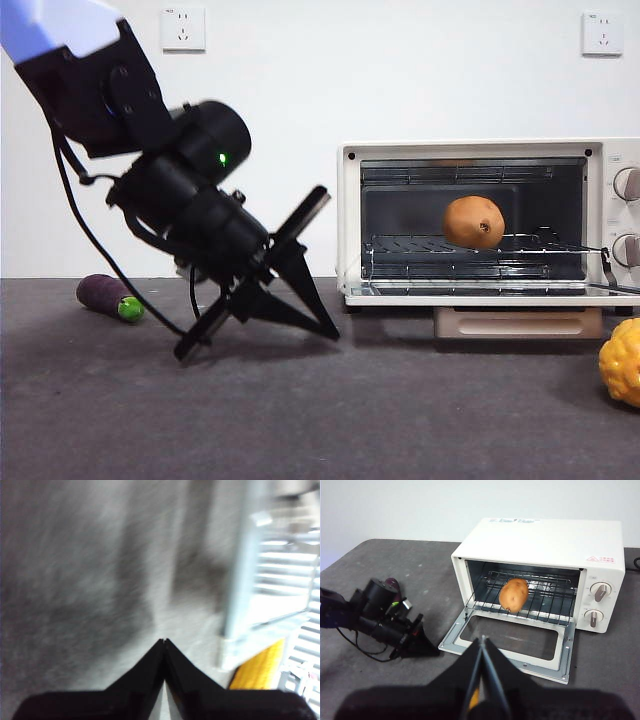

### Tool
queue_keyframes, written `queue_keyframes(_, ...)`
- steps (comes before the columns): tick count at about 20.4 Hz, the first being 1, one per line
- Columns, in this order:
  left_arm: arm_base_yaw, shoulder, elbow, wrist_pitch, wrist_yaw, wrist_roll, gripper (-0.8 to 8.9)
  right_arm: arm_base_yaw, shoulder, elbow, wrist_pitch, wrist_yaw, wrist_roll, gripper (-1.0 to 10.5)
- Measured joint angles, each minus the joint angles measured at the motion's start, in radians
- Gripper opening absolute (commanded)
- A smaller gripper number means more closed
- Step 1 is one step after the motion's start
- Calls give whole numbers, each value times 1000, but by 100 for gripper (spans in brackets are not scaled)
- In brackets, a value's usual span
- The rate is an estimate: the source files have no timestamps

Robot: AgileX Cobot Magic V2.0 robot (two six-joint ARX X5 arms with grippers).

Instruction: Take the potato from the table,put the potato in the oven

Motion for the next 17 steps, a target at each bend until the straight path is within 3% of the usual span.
queue_keyframes(17,-16,16,50,31,76,-15,-8,0,0,0,-14,0,0,-4)
